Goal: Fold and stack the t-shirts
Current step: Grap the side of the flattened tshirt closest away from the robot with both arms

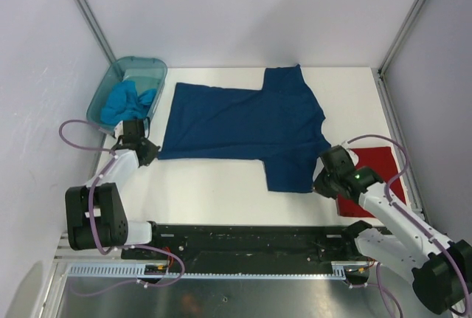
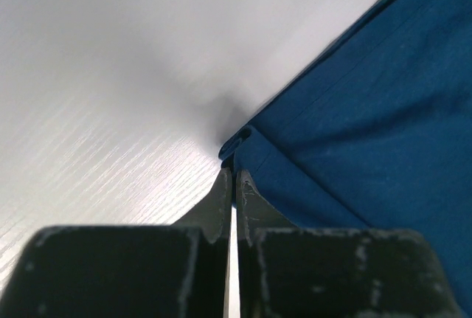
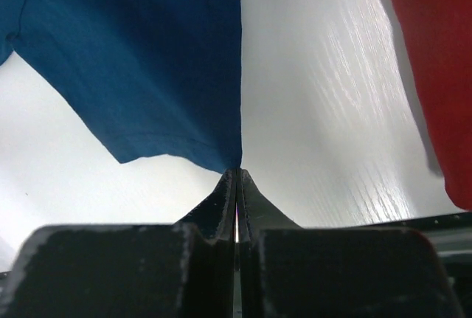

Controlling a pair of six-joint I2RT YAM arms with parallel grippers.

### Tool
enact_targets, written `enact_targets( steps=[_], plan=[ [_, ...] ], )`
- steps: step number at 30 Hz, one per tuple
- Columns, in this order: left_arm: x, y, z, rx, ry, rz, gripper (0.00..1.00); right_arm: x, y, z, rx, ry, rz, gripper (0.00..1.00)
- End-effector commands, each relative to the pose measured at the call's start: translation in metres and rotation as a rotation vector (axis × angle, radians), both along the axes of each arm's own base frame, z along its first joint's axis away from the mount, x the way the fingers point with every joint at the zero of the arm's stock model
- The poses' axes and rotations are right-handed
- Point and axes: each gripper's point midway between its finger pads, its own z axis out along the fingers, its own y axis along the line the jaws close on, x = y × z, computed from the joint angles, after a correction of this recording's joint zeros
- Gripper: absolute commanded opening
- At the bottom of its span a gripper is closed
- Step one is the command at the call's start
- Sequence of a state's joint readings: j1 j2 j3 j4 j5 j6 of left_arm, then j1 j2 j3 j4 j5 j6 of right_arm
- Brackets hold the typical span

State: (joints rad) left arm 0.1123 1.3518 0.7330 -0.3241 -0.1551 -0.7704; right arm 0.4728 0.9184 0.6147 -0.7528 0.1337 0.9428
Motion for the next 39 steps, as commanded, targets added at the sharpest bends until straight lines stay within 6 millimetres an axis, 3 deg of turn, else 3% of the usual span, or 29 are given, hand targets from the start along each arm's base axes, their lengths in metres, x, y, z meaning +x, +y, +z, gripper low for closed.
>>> enact_targets(
  steps=[1,20,29,34,39],
  plan=[
    [-0.007,0.005,0.009,0.027,-0.041,0.045,0.0,-0.022,-0.003,0.005,0.015,0.04,-0.005,0.0],
    [-0.066,-0.009,-0.012,0.021,-0.028,0.094,0.0,-0.069,-0.012,0.088,0.143,-0.05,0.029,0.0],
    [-0.084,0.012,0.002,0.127,-0.033,0.153,0.0,-0.08,-0.008,0.094,0.166,-0.043,0.072,0.0],
    [-0.088,0.015,-0.003,0.153,0.003,0.151,0.0,-0.07,-0.007,0.091,0.127,-0.052,0.09,0.0],
    [-0.067,-0.004,0.005,0.222,0.03,0.037,0.0,-0.027,-0.003,0.091,0.007,-0.087,0.085,0.0]
  ],
)
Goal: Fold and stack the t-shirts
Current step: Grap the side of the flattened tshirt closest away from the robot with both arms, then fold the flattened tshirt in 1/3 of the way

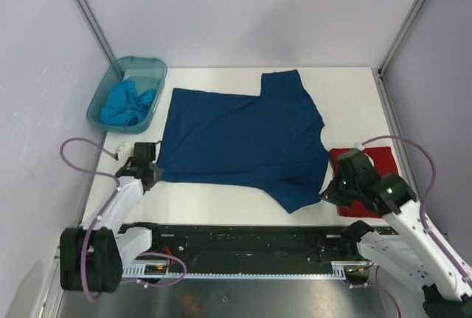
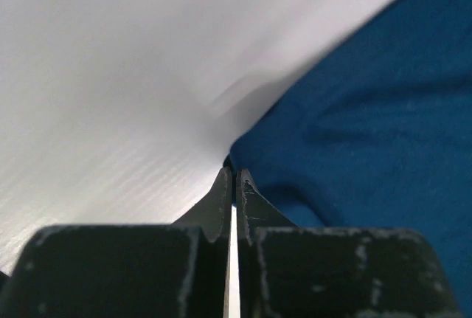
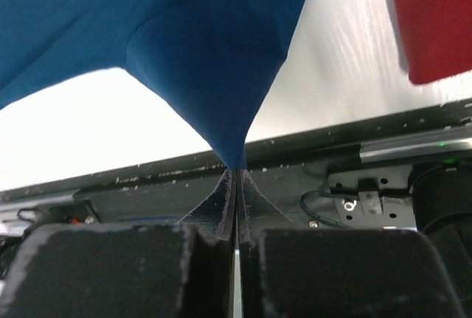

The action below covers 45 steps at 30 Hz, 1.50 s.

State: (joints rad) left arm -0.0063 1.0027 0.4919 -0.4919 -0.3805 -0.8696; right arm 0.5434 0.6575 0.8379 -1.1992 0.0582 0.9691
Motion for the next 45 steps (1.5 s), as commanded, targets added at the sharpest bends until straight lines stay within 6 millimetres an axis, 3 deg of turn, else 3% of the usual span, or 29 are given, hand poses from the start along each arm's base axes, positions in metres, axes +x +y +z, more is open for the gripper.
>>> enact_targets(
  steps=[1,6,10,18,23,34,45],
  plan=[
    [0.026,-0.008,0.02,0.099,-0.002,-0.07,0.0,0.053,0.005,0.018,-0.096,-0.108,-0.01,0.0],
    [0.058,-0.018,0.03,0.132,0.025,-0.109,0.01,0.126,0.013,0.03,-0.186,-0.195,-0.035,0.0],
    [0.077,-0.021,0.025,0.141,0.07,-0.13,0.01,0.178,0.017,0.024,-0.2,-0.203,-0.041,0.0],
    [0.108,-0.019,0.026,0.124,0.082,-0.121,0.01,0.242,0.003,0.012,-0.209,-0.197,-0.089,0.0],
    [0.119,-0.01,0.027,0.102,0.081,-0.098,0.0,0.261,-0.006,-0.001,-0.224,-0.168,-0.104,0.0],
    [0.13,0.003,0.038,0.088,0.051,-0.069,0.0,0.275,-0.023,-0.024,-0.231,-0.123,-0.157,0.0],
    [0.151,-0.002,0.034,0.072,0.061,-0.118,0.0,0.292,-0.033,-0.016,-0.217,-0.182,-0.207,0.0]
  ],
)
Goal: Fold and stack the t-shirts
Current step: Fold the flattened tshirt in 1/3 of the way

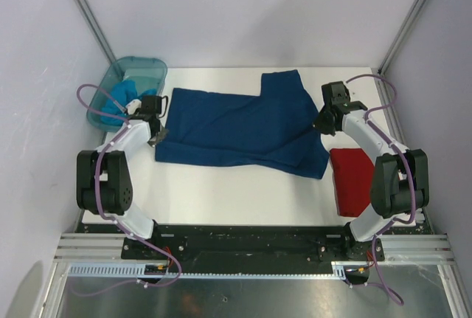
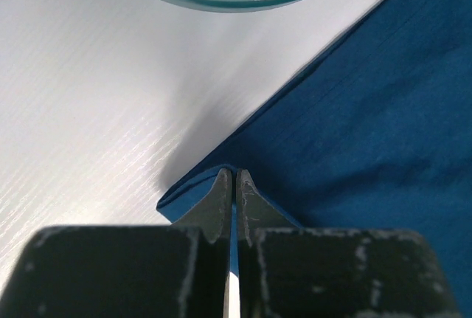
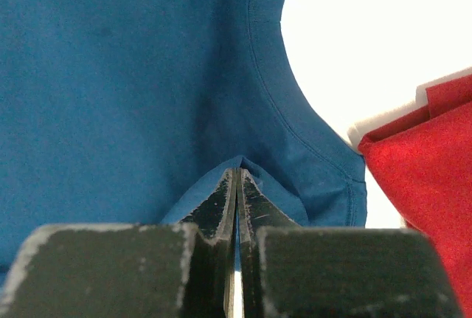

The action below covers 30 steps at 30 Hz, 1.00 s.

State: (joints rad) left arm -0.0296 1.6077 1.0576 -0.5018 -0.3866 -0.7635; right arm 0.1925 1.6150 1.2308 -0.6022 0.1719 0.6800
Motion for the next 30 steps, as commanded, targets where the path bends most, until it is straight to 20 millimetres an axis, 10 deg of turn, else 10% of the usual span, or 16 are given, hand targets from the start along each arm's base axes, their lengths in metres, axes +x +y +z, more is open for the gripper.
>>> enact_targets(
  steps=[1,30],
  plan=[
    [0.018,0.002,0.007,0.009,-0.028,-0.019,0.0,0.026,-0.004,0.022,0.017,-0.102,-0.023,0.0],
    [0.042,-0.005,0.011,-0.03,-0.065,-0.028,0.0,0.084,0.058,0.061,-0.074,-0.222,0.153,0.0]
  ],
)
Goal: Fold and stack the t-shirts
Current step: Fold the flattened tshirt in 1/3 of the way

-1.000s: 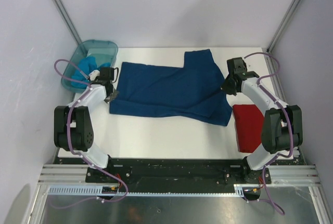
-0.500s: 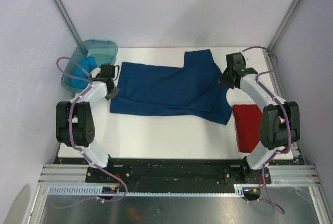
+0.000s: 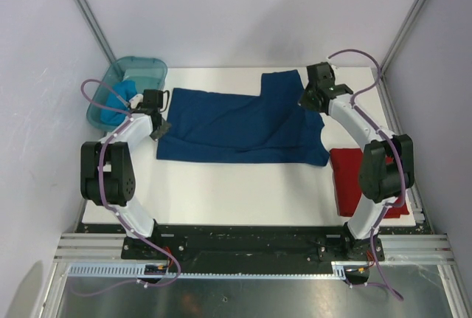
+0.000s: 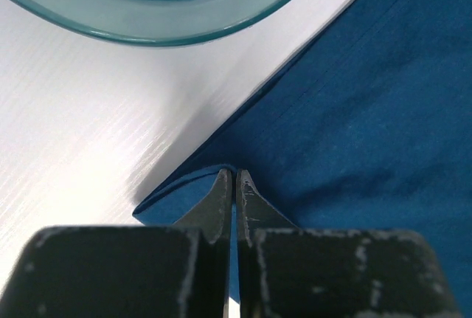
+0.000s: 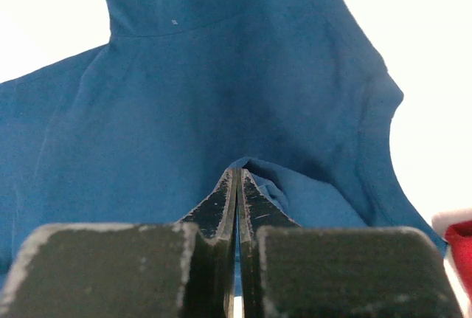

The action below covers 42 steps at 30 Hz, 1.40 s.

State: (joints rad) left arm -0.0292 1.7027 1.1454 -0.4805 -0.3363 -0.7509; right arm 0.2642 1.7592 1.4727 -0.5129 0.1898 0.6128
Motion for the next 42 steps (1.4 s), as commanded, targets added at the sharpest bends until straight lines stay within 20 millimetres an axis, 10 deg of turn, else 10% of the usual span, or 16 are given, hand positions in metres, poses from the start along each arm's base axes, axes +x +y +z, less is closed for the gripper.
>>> enact_targets(
  steps=[1,20,42],
  plan=[
    [0.014,0.004,0.015,0.007,-0.056,0.008,0.0,0.014,0.019,0.016,-0.072,-0.037,0.045,0.0],
    [0.003,0.006,0.043,0.002,-0.139,0.032,0.0,-0.001,0.011,0.025,-0.142,-0.064,0.015,0.0],
    [0.005,0.016,0.028,0.019,-0.101,0.062,0.0,-0.02,-0.032,0.014,-0.144,-0.019,-0.092,0.0]
  ],
)
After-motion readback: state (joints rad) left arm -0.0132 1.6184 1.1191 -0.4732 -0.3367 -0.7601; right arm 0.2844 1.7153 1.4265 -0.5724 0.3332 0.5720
